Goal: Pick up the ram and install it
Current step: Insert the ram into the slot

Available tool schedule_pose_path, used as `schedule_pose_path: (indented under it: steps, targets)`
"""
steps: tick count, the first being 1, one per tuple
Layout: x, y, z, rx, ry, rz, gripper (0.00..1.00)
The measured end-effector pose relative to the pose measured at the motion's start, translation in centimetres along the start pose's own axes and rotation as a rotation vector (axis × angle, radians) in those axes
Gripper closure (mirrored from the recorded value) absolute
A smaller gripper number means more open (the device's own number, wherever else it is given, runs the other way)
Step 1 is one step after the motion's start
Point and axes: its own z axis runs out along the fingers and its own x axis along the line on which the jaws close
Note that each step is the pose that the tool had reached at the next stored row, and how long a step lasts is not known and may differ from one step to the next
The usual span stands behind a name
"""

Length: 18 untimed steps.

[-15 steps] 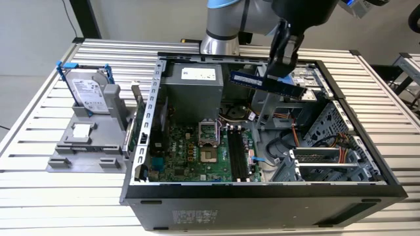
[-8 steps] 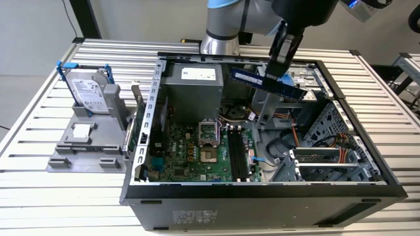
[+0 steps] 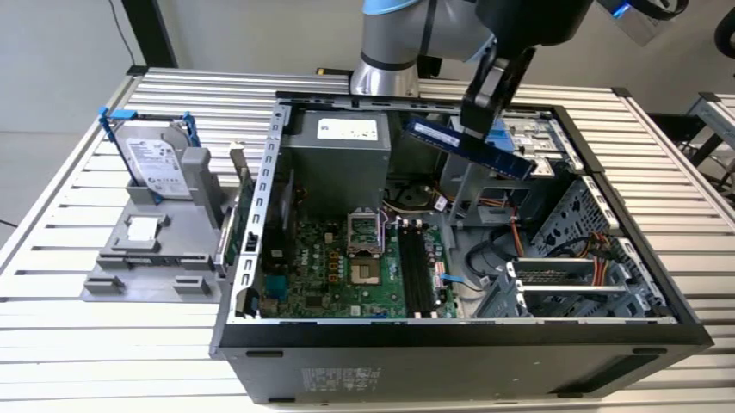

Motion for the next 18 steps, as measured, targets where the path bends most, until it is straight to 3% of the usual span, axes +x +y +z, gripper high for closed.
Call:
schedule_pose_path:
  steps: [18]
  targets:
    - [0.0, 0.0, 0.0, 0.0065, -0.01, 0.267, 1.0]
